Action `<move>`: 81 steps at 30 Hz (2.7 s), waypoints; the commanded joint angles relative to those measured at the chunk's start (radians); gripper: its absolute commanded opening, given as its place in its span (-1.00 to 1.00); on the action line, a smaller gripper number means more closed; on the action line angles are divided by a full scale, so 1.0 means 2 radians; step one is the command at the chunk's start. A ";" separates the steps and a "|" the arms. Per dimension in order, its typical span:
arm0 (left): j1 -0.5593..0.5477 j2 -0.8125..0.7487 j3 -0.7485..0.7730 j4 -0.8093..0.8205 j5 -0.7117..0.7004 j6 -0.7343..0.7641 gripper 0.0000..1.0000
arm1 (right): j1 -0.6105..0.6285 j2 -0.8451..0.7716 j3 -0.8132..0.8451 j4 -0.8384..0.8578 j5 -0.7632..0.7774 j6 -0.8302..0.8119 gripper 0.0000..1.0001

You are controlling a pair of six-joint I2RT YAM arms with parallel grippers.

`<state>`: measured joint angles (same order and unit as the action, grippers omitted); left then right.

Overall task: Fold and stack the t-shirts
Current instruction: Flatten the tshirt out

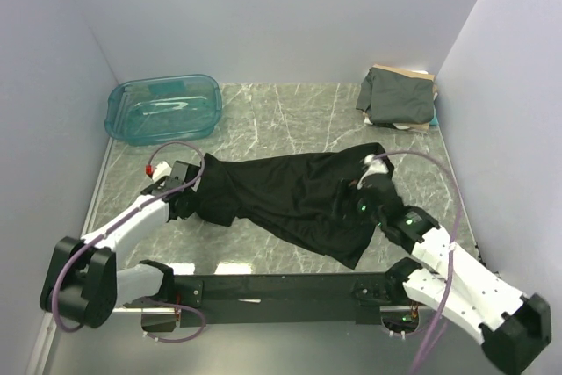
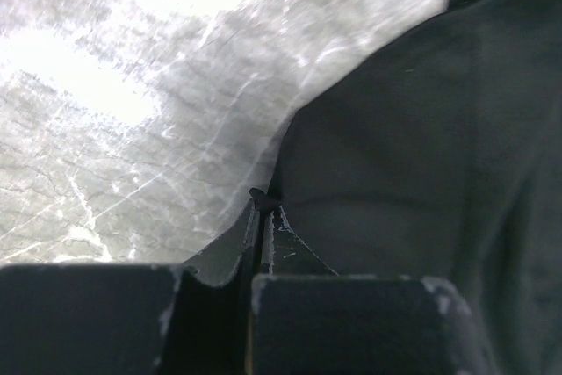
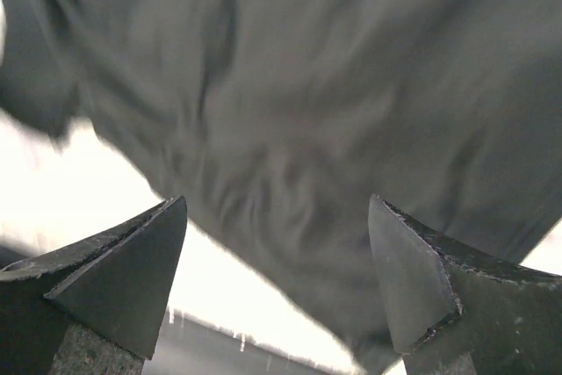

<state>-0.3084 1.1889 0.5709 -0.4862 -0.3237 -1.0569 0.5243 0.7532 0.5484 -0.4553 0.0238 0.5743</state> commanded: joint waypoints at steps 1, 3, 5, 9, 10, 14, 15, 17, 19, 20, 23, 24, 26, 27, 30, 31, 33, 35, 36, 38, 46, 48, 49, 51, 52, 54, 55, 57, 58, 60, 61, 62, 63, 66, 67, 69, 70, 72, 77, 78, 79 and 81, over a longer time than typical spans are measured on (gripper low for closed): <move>0.001 -0.029 -0.005 0.008 -0.011 0.012 -0.99 | 0.073 0.005 -0.001 -0.090 0.061 0.072 0.79; 0.001 -0.034 -0.009 0.012 -0.009 0.008 -0.99 | 0.119 0.002 -0.006 -0.124 0.072 0.126 0.79; 0.001 -0.035 -0.011 0.014 -0.011 0.006 -0.99 | 0.153 -0.002 -0.012 -0.158 0.060 0.150 0.77; 0.001 -0.035 -0.013 0.008 -0.025 0.002 -0.99 | 0.192 0.008 -0.016 -0.203 0.050 0.194 0.74; 0.001 -0.035 -0.012 0.005 -0.028 0.000 -0.99 | 0.194 0.011 -0.016 -0.219 0.052 0.196 0.74; 0.001 -0.037 -0.015 0.005 -0.032 0.002 -0.99 | 0.196 0.034 -0.027 -0.203 0.043 0.192 0.67; 0.001 -0.039 -0.015 0.005 -0.034 0.001 -0.99 | 0.195 0.047 -0.031 -0.194 0.033 0.189 0.61; 0.001 -0.040 -0.015 0.005 -0.033 0.002 -0.99 | 0.195 0.063 -0.041 -0.163 0.017 0.179 0.55; 0.001 -0.040 -0.015 0.006 -0.031 0.004 -0.99 | 0.196 0.083 -0.049 -0.140 0.015 0.177 0.50; 0.001 -0.039 -0.015 0.005 -0.031 0.004 -0.99 | 0.195 0.090 -0.049 -0.137 0.018 0.176 0.49; 0.001 -0.038 -0.014 0.002 -0.034 0.003 -0.99 | 0.195 0.109 -0.046 -0.133 0.023 0.177 0.42; 0.001 -0.037 -0.013 0.002 -0.036 0.002 -0.99 | 0.195 0.113 -0.049 -0.132 0.023 0.177 0.40; 0.001 -0.036 -0.013 0.002 -0.037 0.002 -0.99 | 0.195 0.114 -0.050 -0.136 0.028 0.178 0.37; 0.001 -0.035 -0.013 0.002 -0.037 0.002 -0.99 | 0.195 0.115 -0.051 -0.143 0.030 0.179 0.36; 0.001 -0.032 -0.011 0.000 -0.038 0.002 -0.99 | 0.195 0.110 -0.052 -0.153 0.036 0.183 0.33; 0.001 -0.031 -0.009 -0.002 -0.041 0.002 -0.99 | 0.195 0.107 -0.052 -0.154 0.033 0.183 0.32; 0.001 -0.028 -0.007 -0.003 -0.042 0.001 -0.99 | 0.196 0.107 -0.054 -0.151 0.026 0.178 0.30; 0.001 -0.028 -0.005 -0.005 -0.044 0.001 -0.99 | 0.200 0.111 -0.055 -0.152 0.020 0.173 0.30; 0.001 -0.028 -0.005 -0.004 -0.046 0.001 -0.99 | 0.208 0.114 -0.053 -0.154 0.018 0.171 0.30; 0.001 -0.027 -0.004 -0.005 -0.052 0.001 -0.99 | 0.215 0.125 -0.052 -0.155 0.015 0.165 0.30; 0.001 -0.027 0.004 -0.003 -0.066 -0.002 -0.99 | 0.260 0.159 -0.045 -0.155 0.018 0.152 0.29; 0.002 -0.031 0.003 0.006 -0.062 0.002 -0.99 | 0.262 0.171 -0.049 -0.154 0.022 0.152 0.29; 0.002 -0.032 0.004 0.006 -0.061 0.002 -0.99 | 0.264 0.175 -0.049 -0.154 0.025 0.155 0.27; 0.002 -0.031 0.008 0.003 -0.058 0.004 -0.99 | 0.266 0.184 -0.045 -0.156 0.029 0.156 0.08; 0.002 -0.029 0.011 0.000 -0.061 0.003 -0.99 | 0.265 0.185 -0.044 -0.157 0.038 0.160 0.00; 0.002 -0.025 0.015 -0.005 -0.061 0.000 -0.99 | 0.266 0.187 -0.040 -0.160 0.046 0.165 -0.38; 0.002 -0.022 0.016 -0.006 -0.058 -0.002 -0.99 | 0.266 0.189 -0.039 -0.161 0.052 0.170 -0.48; 0.002 -0.021 0.017 -0.002 -0.052 -0.001 -0.99 | 0.266 0.191 -0.037 -0.164 0.057 0.174 -0.63; 0.002 -0.021 0.018 -0.002 -0.048 -0.002 -0.99 | 0.266 0.192 -0.036 -0.166 0.060 0.178 -0.70; 0.002 -0.025 0.020 -0.005 -0.048 -0.002 -0.99 | 0.266 0.189 -0.030 -0.178 0.078 0.186 -1.00; 0.002 -0.026 0.026 -0.013 -0.050 -0.004 -0.99 | 0.267 0.185 -0.027 -0.182 0.087 0.196 -1.00; 0.002 -0.032 0.030 -0.020 -0.058 -0.006 -0.99 | 0.266 0.173 -0.020 -0.186 0.101 0.199 -1.00; 0.002 -0.035 0.034 -0.025 -0.064 -0.010 -0.99 | 0.266 0.164 -0.014 -0.193 0.107 0.201 -1.00; 0.002 -0.052 0.056 -0.038 -0.078 -0.010 -0.99 | 0.262 0.131 0.023 -0.203 0.152 0.198 -1.00; 0.002 -0.056 0.066 -0.035 -0.075 -0.007 -0.99 | 0.250 0.125 0.035 -0.203 0.162 0.185 -1.00; 0.002 -0.061 0.080 -0.019 -0.059 0.008 -0.99 | 0.223 0.115 0.062 -0.187 0.173 0.159 -1.00; 0.002 -0.061 0.087 -0.015 -0.058 0.011 -0.99 | 0.185 0.114 0.070 -0.179 0.172 0.129 -1.00; 0.001 -0.058 0.104 -0.001 -0.064 0.022 -0.99 | 0.139 0.104 0.092 -0.145 0.174 0.097 -1.00; 0.000 -0.081 0.156 0.049 -0.057 0.064 -0.99 | 0.022 0.096 0.174 -0.091 0.174 0.004 -1.00; 0.000 -0.088 0.163 0.054 -0.056 0.073 -0.99 | 0.015 0.097 0.188 -0.091 0.180 -0.003 -1.00; 0.000 -0.096 0.176 0.064 -0.058 0.077 -0.99 | 0.011 0.097 0.202 -0.092 0.185 -0.016 -1.00; 0.000 -0.121 0.188 0.074 -0.060 0.100 -0.99 | 0.003 0.094 0.240 -0.104 0.207 -0.022 -1.00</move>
<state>-0.3084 1.0214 0.8722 -0.4301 -0.4313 -0.9428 0.5503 0.9634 0.9249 -0.7017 0.3588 0.6250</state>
